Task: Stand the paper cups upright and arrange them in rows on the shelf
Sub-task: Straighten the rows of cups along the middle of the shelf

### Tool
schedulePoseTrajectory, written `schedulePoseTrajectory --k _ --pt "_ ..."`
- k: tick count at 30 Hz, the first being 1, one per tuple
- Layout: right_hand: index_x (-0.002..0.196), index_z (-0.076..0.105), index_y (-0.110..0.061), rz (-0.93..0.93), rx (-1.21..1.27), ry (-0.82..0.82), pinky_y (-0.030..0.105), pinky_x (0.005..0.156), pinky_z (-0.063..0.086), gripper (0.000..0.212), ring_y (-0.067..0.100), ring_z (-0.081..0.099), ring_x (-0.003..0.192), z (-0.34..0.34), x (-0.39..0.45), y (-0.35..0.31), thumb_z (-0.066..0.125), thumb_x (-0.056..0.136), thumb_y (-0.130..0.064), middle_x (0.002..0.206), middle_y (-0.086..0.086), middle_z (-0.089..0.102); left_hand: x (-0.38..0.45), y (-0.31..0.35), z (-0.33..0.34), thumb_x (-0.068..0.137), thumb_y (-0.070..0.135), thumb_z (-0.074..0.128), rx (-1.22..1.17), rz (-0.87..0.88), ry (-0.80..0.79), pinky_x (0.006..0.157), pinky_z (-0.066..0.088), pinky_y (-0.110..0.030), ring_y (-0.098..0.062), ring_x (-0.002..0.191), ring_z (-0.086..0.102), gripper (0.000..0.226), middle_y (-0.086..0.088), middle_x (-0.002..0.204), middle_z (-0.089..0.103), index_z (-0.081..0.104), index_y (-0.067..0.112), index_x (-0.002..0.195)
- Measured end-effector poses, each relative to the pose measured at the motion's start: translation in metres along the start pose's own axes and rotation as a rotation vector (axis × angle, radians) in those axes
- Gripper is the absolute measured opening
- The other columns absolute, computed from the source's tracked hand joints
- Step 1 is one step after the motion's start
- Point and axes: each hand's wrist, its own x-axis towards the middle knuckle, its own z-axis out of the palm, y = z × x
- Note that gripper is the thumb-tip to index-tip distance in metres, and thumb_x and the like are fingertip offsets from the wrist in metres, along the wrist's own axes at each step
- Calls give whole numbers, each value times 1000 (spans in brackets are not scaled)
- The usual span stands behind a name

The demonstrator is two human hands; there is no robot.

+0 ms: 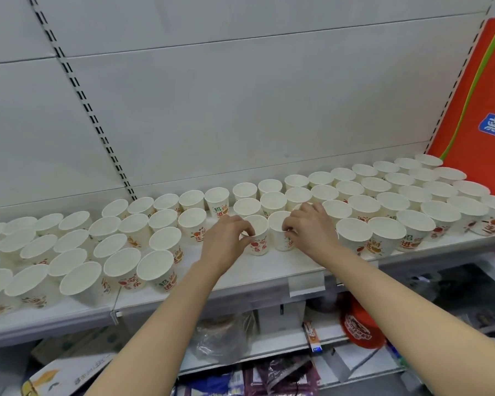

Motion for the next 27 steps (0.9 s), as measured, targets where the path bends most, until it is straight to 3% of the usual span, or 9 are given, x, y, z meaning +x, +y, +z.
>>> schedulePoseTrajectory --k 7,11,17,19,22,27 --pt "66 67 -20 -43 38 30 34 70 26 19 26 53 69 9 -2 -1 82 59 -12 65 -6 63 -2 10 0 88 32 66 160 14 65 75 43 -28 -16 98 56 11 7 104 68 72 28 95" --pt "80 71 -20 -50 143 174 32 74 27 19 23 53 80 12 -4 -8 83 65 -22 79 -5 67 -15 8 -11 88 34 68 137 -38 119 81 47 -31 -17 107 57 25 9 117 67 70 29 112" --pt "80 70 -17 -171 192 249 33 74 31 15 25 56 77 23 -1 -50 81 70 -21 78 -4 66 -87 -52 -51 81 32 76 141 -224 355 67 43 -30 -19 84 56 12 8 88 67 74 26 90" --pt "80 70 -18 -180 210 232 33 74 32 13 24 56 76 32 6 -66 80 71 -20 78 -5 66 -111 -81 -67 77 39 77 143 -269 327 71 44 -31 -17 85 54 19 11 90 65 72 27 91" --pt "80 70 -18 -171 240 198 33 75 35 12 24 56 77 42 22 -95 79 72 -20 77 -5 66 -130 -111 -85 71 49 80 167 -234 163 68 39 -27 -15 90 52 30 13 94 63 71 29 92" --pt "86 71 -16 -239 350 123 34 69 43 16 24 55 79 51 55 -156 78 72 -15 82 -3 67 -129 -132 -92 71 35 84 193 -114 63 58 36 -24 -14 80 52 14 16 82 64 72 31 79"
